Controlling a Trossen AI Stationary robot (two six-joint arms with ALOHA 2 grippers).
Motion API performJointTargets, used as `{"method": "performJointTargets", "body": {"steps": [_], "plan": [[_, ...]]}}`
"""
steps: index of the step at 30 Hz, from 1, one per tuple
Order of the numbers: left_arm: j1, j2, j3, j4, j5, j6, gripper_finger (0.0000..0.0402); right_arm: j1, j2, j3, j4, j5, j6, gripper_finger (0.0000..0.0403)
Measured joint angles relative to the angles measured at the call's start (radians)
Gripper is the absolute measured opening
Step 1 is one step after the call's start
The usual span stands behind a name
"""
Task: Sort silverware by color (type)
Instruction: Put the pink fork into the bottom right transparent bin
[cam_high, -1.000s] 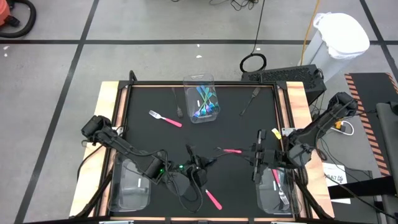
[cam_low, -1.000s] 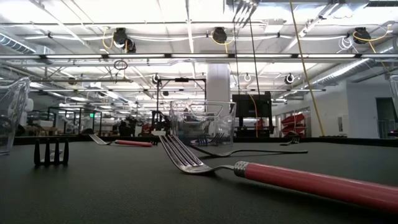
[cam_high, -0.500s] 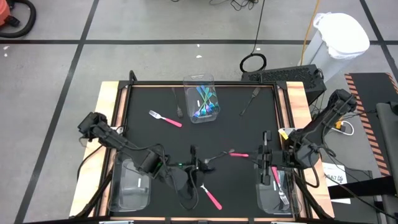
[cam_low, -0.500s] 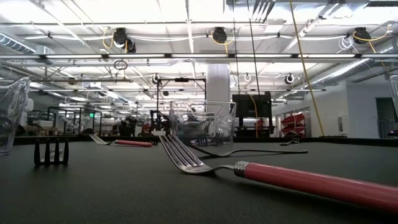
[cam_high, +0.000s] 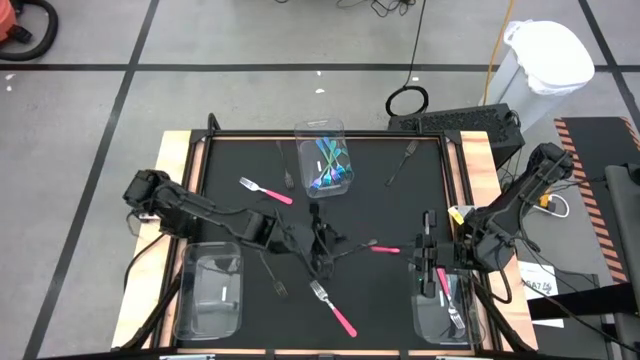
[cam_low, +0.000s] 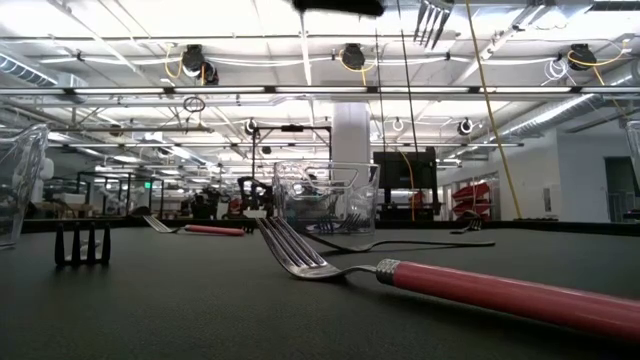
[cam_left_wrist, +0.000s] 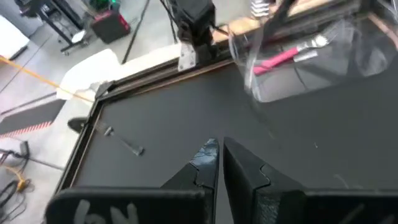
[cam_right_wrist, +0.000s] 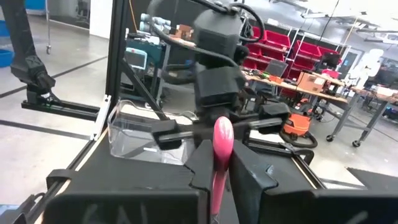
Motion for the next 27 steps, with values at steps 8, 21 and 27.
{"method": "performJointTargets", "body": {"steps": [8,21,27], "plan": [[0.046,-0.148,-0.186,0.134,0.016,-0.008,0.0026,0.006,-0.040,0.000,-0.105,-0.014,0.087,0.0026],[0.046,-0.344,-0.369,0.236,0.068,-0.025,0.0026,0.004,-0.067,0.000,-0.203,-0.197,0.205,0.0026],[0.057,-0.347,-0.402,0.268,0.176,-0.026,0.0026,0.006,-0.073,0.000,-0.218,-0.259,0.229,0.0027]]}}
